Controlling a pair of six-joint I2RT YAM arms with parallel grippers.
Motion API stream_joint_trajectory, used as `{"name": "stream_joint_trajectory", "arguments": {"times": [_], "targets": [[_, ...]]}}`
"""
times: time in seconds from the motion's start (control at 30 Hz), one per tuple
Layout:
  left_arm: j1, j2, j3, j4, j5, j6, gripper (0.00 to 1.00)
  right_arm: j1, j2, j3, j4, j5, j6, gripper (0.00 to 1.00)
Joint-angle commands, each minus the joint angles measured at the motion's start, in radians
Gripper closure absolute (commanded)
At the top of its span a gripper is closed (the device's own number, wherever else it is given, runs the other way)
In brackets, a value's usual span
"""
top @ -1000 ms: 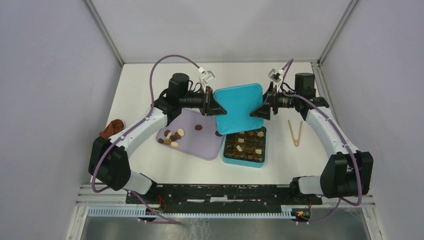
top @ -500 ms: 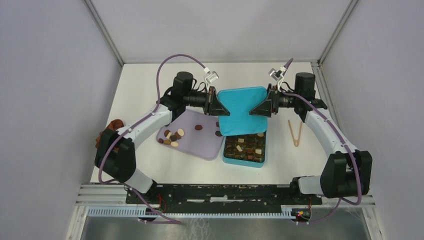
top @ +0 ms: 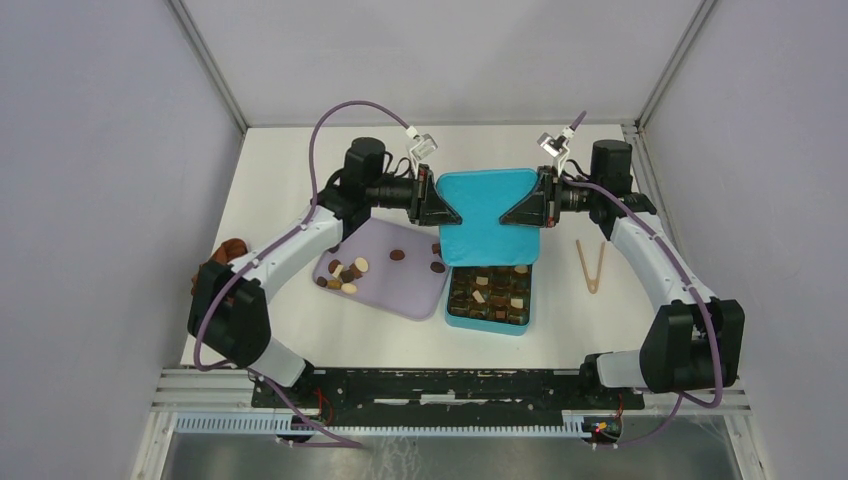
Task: Pack the chocolate
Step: Adjust the box lid, then close the box lid on the packing box.
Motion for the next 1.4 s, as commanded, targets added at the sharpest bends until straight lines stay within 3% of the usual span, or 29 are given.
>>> {"name": "stream_joint_trajectory", "arguments": {"times": [0.0,0.23,0.37,0.4,0.43,0.67,0.8,0.9,1.03,1.17,1.37], "targets": [[0.003,-0.086,0.0,0.057,-0.15,0.023,0.62,-0.002,-0.008,0.047,-0.004,-0.032,0.008,1.0],[0.005,-0.25,-0.042,0.007,-0.532,0.044,0.52,-0.023,-0.031,0.018,-0.01,-0.032,0.026,1.0],[0.005,-0.408,-0.108,-0.046,-0.862,0.004,0.1,-0.048,-0.049,-0.027,0.009,-0.013,0.055,1.0],[0.006,-0.443,-0.134,-0.041,-0.901,-0.011,0.02,-0.054,-0.054,-0.041,0.02,-0.009,0.074,1.0],[0.006,-0.48,-0.164,-0.033,-0.909,-0.018,0.0,-0.058,-0.06,-0.06,0.031,-0.004,0.088,1.0],[0.006,-0.532,-0.244,-0.153,-0.752,-0.104,0.04,-0.061,-0.109,-0.21,0.019,0.006,0.141,1.0],[0.006,-0.523,-0.332,-0.102,-0.66,-0.266,0.14,-0.061,-0.149,-0.315,0.038,0.048,0.211,1.0],[0.005,-0.527,-0.39,-0.056,-0.626,-0.361,0.16,-0.062,-0.201,-0.446,0.169,0.092,0.349,1.0],[0.003,-0.591,-0.467,-0.006,-0.656,-0.417,0.14,-0.061,-0.258,-0.587,0.346,0.136,0.525,1.0],[0.002,-0.697,-0.545,0.036,-0.773,-0.495,0.01,-0.058,-0.273,-0.623,0.395,0.184,0.573,1.0],[0.002,-0.772,-0.644,0.106,-0.814,-0.593,0.0,-0.02,-0.264,-0.723,0.59,0.224,0.758,1.0]]}}
